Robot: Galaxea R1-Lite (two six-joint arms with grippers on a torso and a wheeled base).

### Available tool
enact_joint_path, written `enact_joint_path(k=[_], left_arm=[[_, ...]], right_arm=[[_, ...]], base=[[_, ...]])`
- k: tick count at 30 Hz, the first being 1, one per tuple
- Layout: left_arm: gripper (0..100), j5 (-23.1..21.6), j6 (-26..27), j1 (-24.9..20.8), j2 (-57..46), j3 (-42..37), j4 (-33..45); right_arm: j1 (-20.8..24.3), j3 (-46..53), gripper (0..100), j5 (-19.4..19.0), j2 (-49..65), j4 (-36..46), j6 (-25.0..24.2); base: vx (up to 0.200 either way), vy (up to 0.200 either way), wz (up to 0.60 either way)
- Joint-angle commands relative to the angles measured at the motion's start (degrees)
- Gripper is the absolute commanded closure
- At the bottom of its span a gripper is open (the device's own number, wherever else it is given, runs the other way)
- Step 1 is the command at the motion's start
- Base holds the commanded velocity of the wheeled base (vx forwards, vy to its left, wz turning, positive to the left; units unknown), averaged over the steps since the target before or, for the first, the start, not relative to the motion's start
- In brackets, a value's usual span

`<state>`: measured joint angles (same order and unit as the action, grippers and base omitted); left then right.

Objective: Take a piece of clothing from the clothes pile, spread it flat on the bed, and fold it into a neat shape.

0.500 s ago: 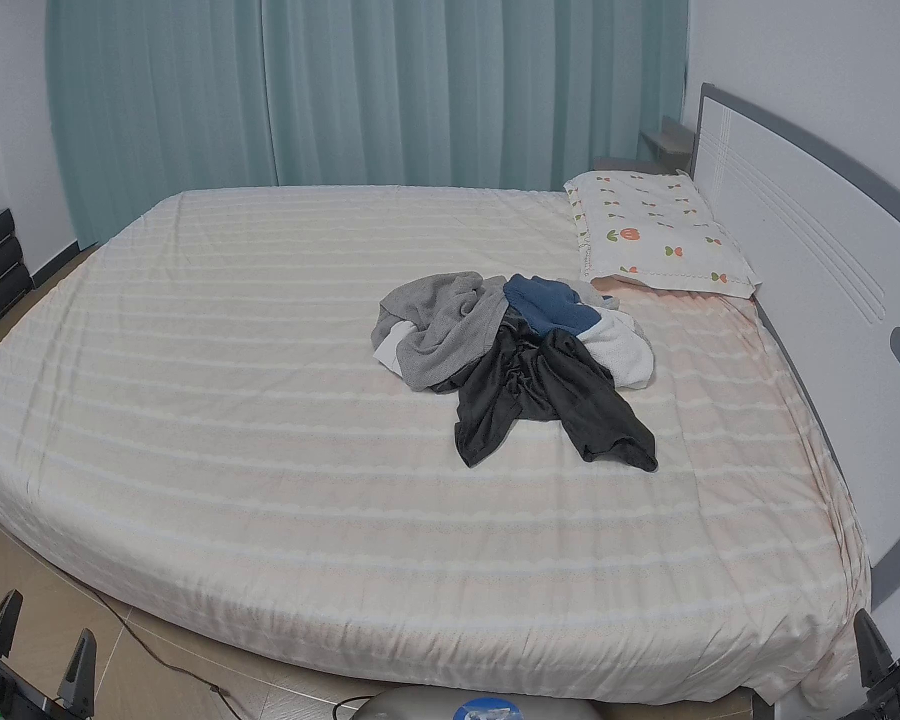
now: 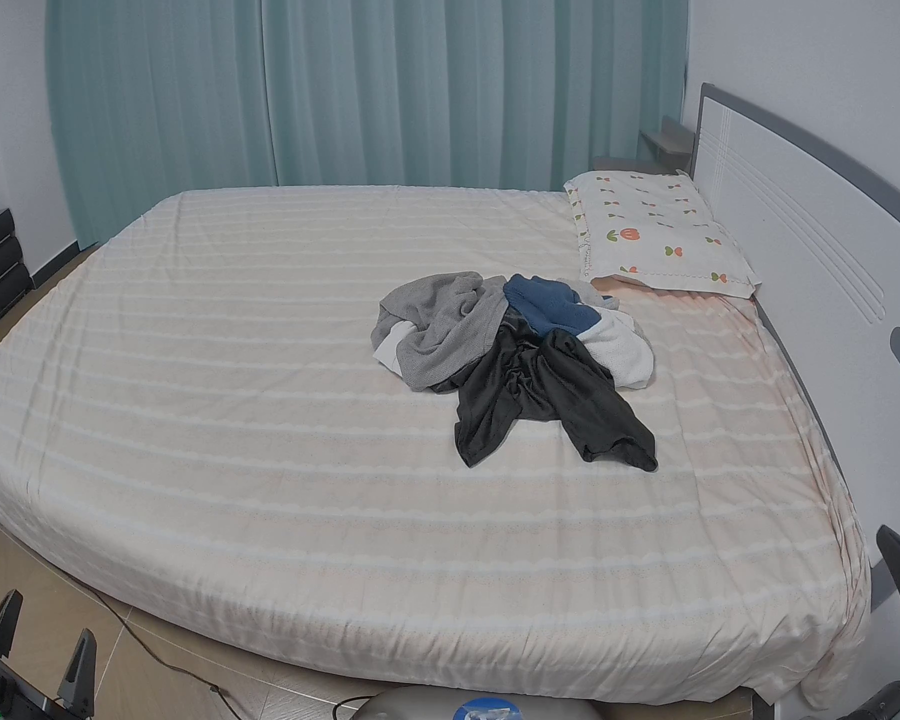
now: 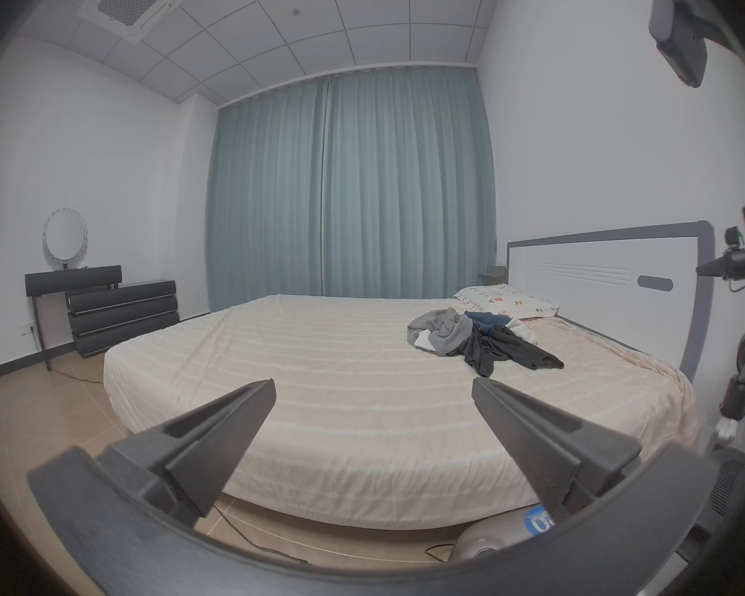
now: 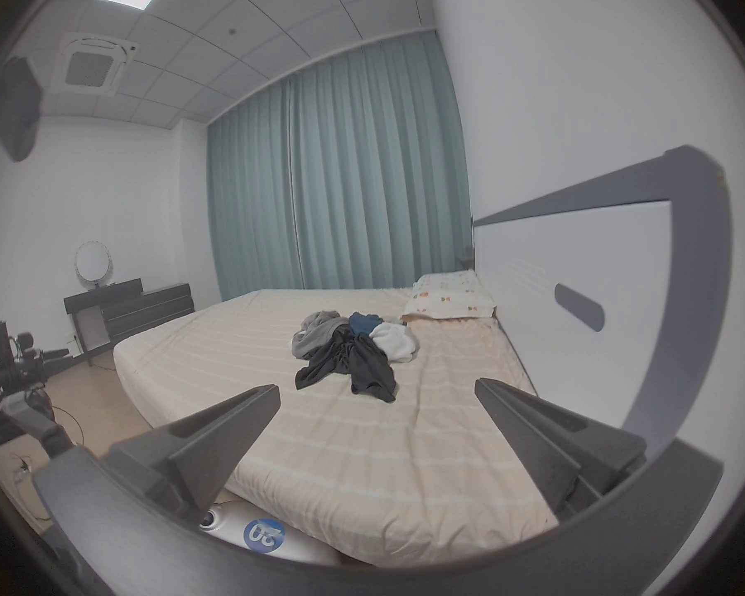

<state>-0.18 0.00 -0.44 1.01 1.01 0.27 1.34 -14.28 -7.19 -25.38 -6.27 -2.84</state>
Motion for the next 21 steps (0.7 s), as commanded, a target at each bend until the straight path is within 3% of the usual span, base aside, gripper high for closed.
enact_joint_path(k=[1, 6, 12, 17, 21], left_arm=[[0, -0.1, -0.2, 0.0, -0.1, -1.0, 0.0], [0, -0.1, -0.1, 0.0, -0.1, -1.0, 0.0], [0, -0.1, -0.2, 0.0, -0.1, -1.0, 0.0], [0, -0.1, -0.3, 0.0, -0.1, -1.0, 0.0], [0, 0.0, -0.4, 0.0, -0.1, -1.0, 0.0]], right_arm=[[10.4, -5.0, 0, 3.0, -57.1, -26.3, -7.5], [14.0, -15.7, 0, 9.1, -81.0, -37.6, -14.6], [13.8, -31.6, 0, 10.4, -99.0, -37.2, -17.0], [13.7, -40.5, 0, 10.4, -106.4, -34.9, -20.5], [14.0, -51.4, 0, 10.4, -113.3, -28.6, -24.1]], base=[[0.000, 0.000, 0.00], [0.000, 0.000, 0.00], [0.000, 0.000, 0.00], [0.000, 0.000, 0.00], [0.000, 0.000, 0.00]])
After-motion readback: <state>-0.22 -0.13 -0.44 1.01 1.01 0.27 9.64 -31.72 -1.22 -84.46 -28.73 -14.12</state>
